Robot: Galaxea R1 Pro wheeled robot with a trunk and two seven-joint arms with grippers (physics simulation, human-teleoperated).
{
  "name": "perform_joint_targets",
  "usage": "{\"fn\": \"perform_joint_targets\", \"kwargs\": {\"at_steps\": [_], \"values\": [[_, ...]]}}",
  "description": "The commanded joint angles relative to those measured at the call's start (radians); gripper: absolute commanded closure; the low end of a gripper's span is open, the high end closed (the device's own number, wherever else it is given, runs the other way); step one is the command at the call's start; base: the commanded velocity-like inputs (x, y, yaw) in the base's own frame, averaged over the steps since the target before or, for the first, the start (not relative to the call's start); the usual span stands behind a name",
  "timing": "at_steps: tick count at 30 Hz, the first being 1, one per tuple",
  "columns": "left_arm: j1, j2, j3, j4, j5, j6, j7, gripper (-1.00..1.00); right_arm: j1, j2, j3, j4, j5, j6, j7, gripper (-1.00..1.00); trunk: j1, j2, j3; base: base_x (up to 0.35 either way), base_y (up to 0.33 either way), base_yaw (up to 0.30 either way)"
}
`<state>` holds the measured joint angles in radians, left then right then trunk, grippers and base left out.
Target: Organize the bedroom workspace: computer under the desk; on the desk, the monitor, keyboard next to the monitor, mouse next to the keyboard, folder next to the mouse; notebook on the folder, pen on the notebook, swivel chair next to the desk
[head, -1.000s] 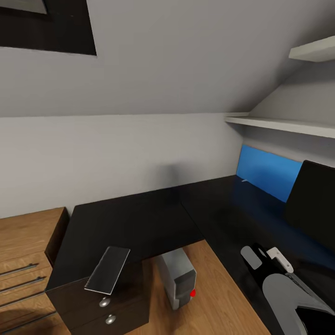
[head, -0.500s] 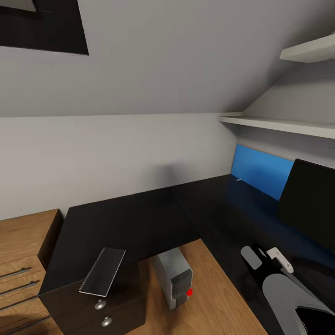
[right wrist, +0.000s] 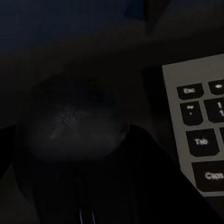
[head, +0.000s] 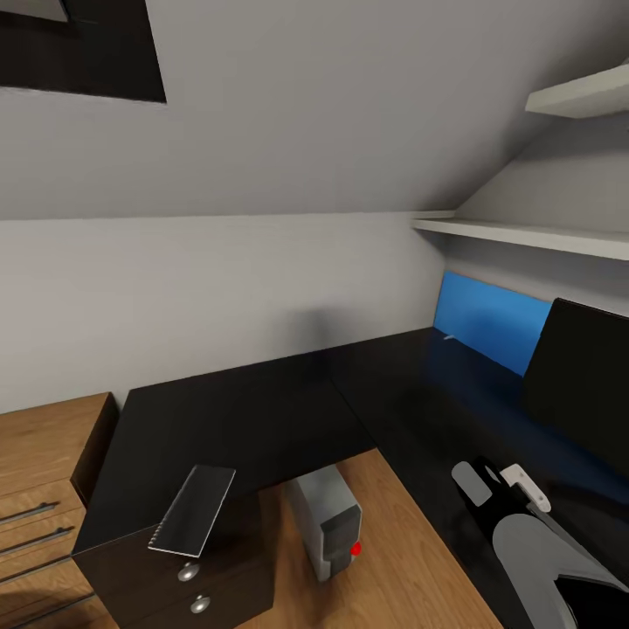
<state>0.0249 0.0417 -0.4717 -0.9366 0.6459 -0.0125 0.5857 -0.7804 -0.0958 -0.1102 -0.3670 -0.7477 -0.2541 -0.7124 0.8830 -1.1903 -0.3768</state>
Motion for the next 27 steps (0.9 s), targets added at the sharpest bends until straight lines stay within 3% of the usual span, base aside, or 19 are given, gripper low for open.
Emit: {"fn": "perform_joint_targets", "kwargs": {"at_steps": [1,11,27], "values": [[0.000,0.001,-0.004,-0.002,0.008,-0.001,0.006,-1.00,0.000,0.000,0.001,-0.001,-0.013,-0.009,0.001,1.00,0.000,-0.001,-0.001,0.000,0.000,0.000],[0.000,0.001,-0.004,-0.002,0.008,-0.001,0.006,-1.00,0.000,0.000,0.001,-0.001,-0.012,-0.010,0.005,1.00,0.000,-0.001,-0.001,0.000,0.000,0.000],[0.000,0.001,-0.005,-0.002,0.008,-0.025,0.006,-1.00,0.000,-0.001,0.001,0.000,-0.012,-0.010,0.004,1.00,0.058,-0.106,-0.048,0.000,0.000,0.000]]}}
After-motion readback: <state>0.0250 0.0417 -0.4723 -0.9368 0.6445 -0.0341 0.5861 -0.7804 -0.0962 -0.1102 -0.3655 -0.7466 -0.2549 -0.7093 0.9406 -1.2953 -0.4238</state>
